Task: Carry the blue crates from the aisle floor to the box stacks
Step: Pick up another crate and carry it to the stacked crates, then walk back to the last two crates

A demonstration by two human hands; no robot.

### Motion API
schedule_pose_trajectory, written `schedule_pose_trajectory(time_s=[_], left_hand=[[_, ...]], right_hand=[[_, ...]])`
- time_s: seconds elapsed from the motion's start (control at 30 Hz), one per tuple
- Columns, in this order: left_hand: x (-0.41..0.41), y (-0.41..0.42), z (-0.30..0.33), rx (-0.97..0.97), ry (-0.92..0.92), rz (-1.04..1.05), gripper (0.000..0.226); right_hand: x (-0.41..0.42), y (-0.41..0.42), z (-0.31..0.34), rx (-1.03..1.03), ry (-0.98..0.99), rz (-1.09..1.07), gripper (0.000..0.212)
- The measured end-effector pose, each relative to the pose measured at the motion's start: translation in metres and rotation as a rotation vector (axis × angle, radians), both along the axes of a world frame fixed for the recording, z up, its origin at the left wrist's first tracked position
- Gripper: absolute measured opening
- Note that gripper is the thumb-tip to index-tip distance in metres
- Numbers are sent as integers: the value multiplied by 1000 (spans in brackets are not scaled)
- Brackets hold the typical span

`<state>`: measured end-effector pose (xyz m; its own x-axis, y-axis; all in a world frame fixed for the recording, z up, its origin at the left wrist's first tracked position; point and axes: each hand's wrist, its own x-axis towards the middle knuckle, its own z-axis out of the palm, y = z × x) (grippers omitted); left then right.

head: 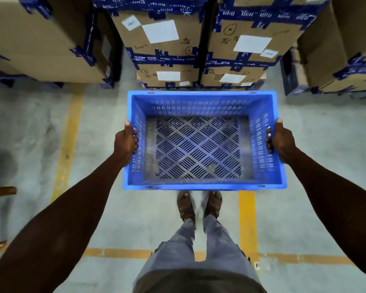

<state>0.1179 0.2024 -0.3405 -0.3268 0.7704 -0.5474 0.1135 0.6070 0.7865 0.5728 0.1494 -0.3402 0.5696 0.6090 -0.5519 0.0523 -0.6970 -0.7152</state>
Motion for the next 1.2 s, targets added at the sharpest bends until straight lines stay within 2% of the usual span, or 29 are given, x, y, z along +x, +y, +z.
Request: schedule_pose_trajectory(time_s=[0.37,0.5,0.57,0.63,0.7,0.77,0.83,0.9,0.97,1.1,1.2], left_hand=[[-5,-18,-15,-52,-8,-85,60],[-5,-10,-15,-69,69,-102,64],[-2,-8,-15,-85,195,-135,76],[9,-17,-10,-110,444,-193,68],[36,-38,4,-29,654,-196,55],[71,-60,24,116,686,-184,60],[108,-80,31,256,582,-284,68],[159,-103,43,319,372,-394,74],[214,-133,59,340,160,-484,69],[328,-190,84,379,-49,-653,51],[424,-234,93,368,-138,-840,50]], right_hand=[[6,-29,-10,-35,-4,-4,60],[9,-22,-11,-25,-30,13,61],[10,-24,-13,-71,-119,71,67],[4,-35,-5,-104,-266,172,63],[-8,-52,8,-53,-325,206,56],[-19,-69,24,3,-296,187,66],[-23,-94,41,75,-270,146,75],[-19,-126,55,127,-231,42,86],[-8,-162,66,176,-200,-45,90],[50,-241,77,214,-177,-179,67],[113,-304,82,226,-191,-313,61]])
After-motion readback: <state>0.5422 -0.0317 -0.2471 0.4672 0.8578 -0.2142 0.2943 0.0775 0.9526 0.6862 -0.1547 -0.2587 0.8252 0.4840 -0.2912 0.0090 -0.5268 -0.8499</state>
